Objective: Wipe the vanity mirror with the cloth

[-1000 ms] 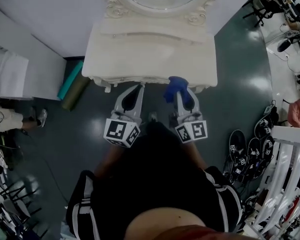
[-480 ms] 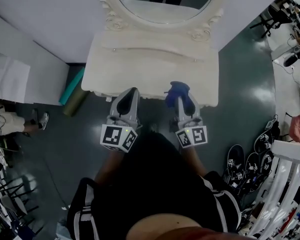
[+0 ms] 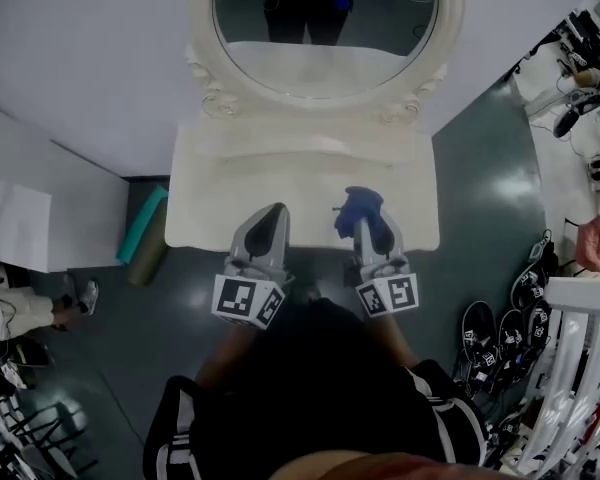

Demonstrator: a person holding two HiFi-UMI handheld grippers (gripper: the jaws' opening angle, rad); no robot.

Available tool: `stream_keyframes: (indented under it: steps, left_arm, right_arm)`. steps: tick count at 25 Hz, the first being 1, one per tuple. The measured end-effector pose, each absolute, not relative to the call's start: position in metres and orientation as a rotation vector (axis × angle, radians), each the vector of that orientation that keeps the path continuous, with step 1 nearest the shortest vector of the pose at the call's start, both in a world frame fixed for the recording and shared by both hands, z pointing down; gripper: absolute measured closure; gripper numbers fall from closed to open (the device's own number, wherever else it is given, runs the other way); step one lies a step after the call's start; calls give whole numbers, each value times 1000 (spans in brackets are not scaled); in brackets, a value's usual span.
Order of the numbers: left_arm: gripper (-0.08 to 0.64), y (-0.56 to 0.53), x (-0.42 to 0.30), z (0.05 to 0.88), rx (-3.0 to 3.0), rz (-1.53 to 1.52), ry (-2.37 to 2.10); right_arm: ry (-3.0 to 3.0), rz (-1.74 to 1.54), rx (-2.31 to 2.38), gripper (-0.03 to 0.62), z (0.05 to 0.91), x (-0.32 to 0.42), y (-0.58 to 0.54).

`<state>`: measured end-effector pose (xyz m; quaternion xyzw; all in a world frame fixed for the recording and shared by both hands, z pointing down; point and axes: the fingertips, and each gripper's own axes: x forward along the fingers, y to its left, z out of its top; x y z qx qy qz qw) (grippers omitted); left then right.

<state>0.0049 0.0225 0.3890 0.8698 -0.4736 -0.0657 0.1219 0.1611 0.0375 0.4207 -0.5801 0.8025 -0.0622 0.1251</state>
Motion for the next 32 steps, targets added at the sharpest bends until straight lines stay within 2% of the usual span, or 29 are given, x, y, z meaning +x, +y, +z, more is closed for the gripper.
stream_keyframes:
  steps: [10,16,32]
  left_arm:
    - [549,-68,-17,362,2635,-257,-1283]
    - [549,-86,-8,351,2595,-323,-1241]
    - [549,-137,16,279,2679,-348,-1281]
  right_arm:
    - [2192,-38,-1807,538,384,157,-42]
    - [2201,39,-1815,538,366,174,-74]
    - [2100,532,-1758,538,200,232,-172]
